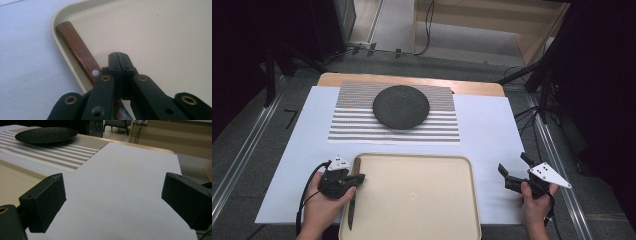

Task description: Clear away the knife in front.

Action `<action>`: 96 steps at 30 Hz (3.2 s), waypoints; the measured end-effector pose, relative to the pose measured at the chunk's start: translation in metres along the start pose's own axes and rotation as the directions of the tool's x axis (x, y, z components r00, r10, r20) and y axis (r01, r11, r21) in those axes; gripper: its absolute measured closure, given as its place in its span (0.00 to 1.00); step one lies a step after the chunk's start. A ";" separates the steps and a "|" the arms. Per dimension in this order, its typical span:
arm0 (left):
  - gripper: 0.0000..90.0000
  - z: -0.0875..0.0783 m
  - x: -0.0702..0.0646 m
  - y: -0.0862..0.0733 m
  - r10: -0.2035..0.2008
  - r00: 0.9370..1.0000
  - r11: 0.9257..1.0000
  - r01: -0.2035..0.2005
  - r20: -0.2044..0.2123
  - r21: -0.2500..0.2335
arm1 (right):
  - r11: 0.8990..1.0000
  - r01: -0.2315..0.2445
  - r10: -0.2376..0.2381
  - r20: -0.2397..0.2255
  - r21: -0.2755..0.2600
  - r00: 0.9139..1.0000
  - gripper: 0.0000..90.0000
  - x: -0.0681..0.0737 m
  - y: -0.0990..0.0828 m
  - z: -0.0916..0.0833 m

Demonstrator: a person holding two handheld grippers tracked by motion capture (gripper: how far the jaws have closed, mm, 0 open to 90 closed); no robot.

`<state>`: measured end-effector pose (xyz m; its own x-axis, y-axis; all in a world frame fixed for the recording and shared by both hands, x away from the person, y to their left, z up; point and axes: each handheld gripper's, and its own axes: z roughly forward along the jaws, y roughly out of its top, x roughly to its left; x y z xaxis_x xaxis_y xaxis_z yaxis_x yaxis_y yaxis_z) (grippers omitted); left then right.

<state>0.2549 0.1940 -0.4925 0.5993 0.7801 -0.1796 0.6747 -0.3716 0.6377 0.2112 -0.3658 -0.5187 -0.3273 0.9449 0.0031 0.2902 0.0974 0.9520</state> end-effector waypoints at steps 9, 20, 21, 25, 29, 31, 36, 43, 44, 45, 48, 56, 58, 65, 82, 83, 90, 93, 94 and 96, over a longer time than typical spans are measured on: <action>1.00 -0.002 0.002 -0.001 0.001 1.000 1.000 -0.001 0.000 -0.010 | 1.000 0.001 -0.001 0.000 0.001 1.000 0.05 0.000 0.000 0.000; 0.71 -0.012 -0.012 0.001 0.090 0.994 0.986 -0.081 0.056 -0.145 | 1.000 0.001 -0.001 -0.001 0.000 1.000 0.05 0.000 0.000 0.000; 0.66 -0.012 -0.014 0.002 0.102 0.993 0.983 -0.092 0.058 -0.159 | 1.000 0.001 -0.001 -0.001 0.000 1.000 0.05 0.000 0.000 0.000; 0.52 -0.016 -0.019 0.003 0.132 0.990 0.968 -0.118 0.047 -0.223 | 1.000 0.002 -0.002 -0.001 0.001 1.000 0.05 0.000 0.000 0.000; 0.29 -0.021 -0.018 0.004 0.119 0.992 0.957 -0.106 0.030 -0.271 | 1.000 0.002 -0.002 -0.001 0.002 1.000 0.05 0.000 0.000 0.000; 0.21 -0.024 -0.016 0.004 0.120 0.992 0.952 -0.105 0.035 -0.288 | 1.000 0.003 -0.003 -0.001 0.002 1.000 0.05 0.000 0.000 0.000; 0.00 -0.031 -0.012 0.004 0.124 0.990 0.937 -0.094 0.070 -0.336 | 1.000 0.003 -0.003 -0.001 0.002 1.000 0.05 0.001 0.000 0.000; 0.00 -0.042 -0.004 0.002 0.115 0.992 0.910 -0.083 0.054 -0.406 | 1.000 0.005 -0.005 0.000 0.003 1.000 0.05 0.001 0.000 0.000; 0.00 -0.044 -0.003 0.001 0.112 0.993 0.908 -0.085 0.041 -0.411 | 1.000 0.004 -0.004 0.000 0.003 1.000 0.05 0.001 0.000 0.000; 0.00 -0.045 -0.001 0.001 0.106 0.993 0.906 -0.080 0.041 -0.416 | 1.000 0.004 -0.004 0.000 0.003 1.000 0.05 0.001 0.000 0.000; 0.00 -0.048 0.004 0.001 0.104 0.994 0.901 -0.082 0.029 -0.427 | 1.000 0.003 -0.003 0.002 0.003 1.000 0.05 0.001 0.000 0.000; 0.00 -0.056 0.017 0.000 0.102 0.995 0.893 -0.087 0.011 -0.441 | 1.000 0.002 -0.002 0.004 0.003 1.000 0.05 0.000 0.000 0.001; 0.00 -0.059 0.022 0.000 0.094 0.996 0.890 -0.081 0.008 -0.449 | 1.000 0.001 -0.001 0.003 0.002 1.000 0.05 0.000 0.000 0.001; 0.00 -0.066 0.039 -0.003 0.056 0.998 0.879 -0.059 -0.021 -0.474 | 1.000 -0.011 0.011 -0.010 -0.013 1.000 0.04 -0.001 0.000 -0.001; 0.00 -0.074 0.080 -0.014 -0.013 0.997 0.860 -0.027 -0.074 -0.510 | 1.000 -0.013 0.013 -0.011 -0.017 1.000 0.03 -0.001 0.000 -0.002; 0.00 -0.075 0.083 -0.015 -0.018 0.997 0.860 -0.025 -0.079 -0.510 | 1.000 -0.013 0.013 -0.012 -0.016 1.000 0.03 -0.001 0.000 -0.002; 0.00 -0.075 0.098 -0.020 -0.048 0.994 0.859 -0.007 -0.094 -0.512 | 1.000 -0.017 0.017 0.000 -0.010 1.000 0.00 0.000 0.001 -0.001; 0.00 -0.074 0.103 -0.021 -0.051 0.994 0.859 -0.008 -0.101 -0.512 | 0.999 -0.037 0.037 -0.009 -0.022 0.999 0.00 -0.002 0.001 -0.003; 0.00 -0.073 0.105 -0.022 -0.050 0.993 0.861 -0.010 -0.105 -0.509 | 0.999 -0.039 0.039 -0.007 -0.026 0.999 0.00 -0.002 0.001 -0.003; 0.00 -0.071 0.110 -0.023 -0.057 0.992 0.862 -0.006 -0.110 -0.507 | 0.998 -0.050 0.051 0.004 -0.028 0.999 0.00 -0.003 0.001 -0.004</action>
<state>0.2744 0.3243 -0.4734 0.5088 0.8506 -0.1327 0.3592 -0.0697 0.9307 0.2084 -0.3695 -0.5160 -0.3084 0.9499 0.0500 0.2813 0.0409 0.9588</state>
